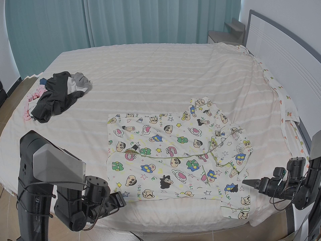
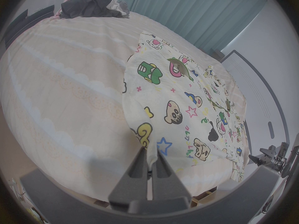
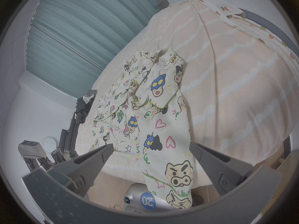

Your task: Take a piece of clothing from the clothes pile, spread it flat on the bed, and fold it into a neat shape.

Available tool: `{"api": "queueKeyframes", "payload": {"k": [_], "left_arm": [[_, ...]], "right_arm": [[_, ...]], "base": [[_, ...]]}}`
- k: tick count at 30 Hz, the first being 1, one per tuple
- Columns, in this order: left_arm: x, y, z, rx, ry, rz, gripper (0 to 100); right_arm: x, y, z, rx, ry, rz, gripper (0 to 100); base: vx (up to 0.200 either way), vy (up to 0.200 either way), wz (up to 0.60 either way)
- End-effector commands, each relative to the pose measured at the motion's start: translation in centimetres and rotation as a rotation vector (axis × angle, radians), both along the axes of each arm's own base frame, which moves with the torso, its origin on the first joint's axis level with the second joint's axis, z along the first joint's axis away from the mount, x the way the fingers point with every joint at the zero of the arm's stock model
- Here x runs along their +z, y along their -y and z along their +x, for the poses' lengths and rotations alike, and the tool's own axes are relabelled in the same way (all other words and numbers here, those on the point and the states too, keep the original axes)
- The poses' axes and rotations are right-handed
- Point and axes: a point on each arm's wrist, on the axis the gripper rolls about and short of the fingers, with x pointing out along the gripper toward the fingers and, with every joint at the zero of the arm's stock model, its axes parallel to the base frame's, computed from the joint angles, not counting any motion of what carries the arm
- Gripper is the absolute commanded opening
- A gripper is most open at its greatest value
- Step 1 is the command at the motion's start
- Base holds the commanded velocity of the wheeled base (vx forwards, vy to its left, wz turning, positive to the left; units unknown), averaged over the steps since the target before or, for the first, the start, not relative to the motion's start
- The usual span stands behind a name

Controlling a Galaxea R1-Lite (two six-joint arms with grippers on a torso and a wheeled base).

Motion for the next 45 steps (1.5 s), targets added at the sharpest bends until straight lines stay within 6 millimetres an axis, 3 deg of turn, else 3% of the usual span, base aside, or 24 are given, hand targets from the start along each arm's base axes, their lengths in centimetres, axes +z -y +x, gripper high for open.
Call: {"api": "queueKeyframes", "payload": {"k": [1,17,26,39,45], "left_arm": [[0.0,0.0,-0.2,-0.002,-0.002,0.005,0],[0.6,-1.1,-2.1,0.030,0.031,0.039,0],[0.5,-1.2,-2.1,0.068,0.037,0.049,0],[0.5,-1.2,-2.0,0.096,0.045,0.054,0],[0.5,-1.2,-2.0,0.096,0.046,0.053,0]], "right_arm": [[-0.2,0.0,-0.5,0.000,-0.028,0.002,100],[-1.8,0.4,-0.5,-0.006,-0.096,-0.014,100],[-4.1,0.3,-0.8,0.122,-0.127,-0.131,100],[-5.0,-2.6,-1.2,0.279,-0.154,-0.131,100],[-5.8,-2.9,-0.7,0.286,-0.124,-0.129,100]], "base": [[0.000,0.000,0.00],[0.000,0.000,0.00],[0.000,0.000,0.00],[0.000,0.000,0.00],[0.000,0.000,0.00]]}}
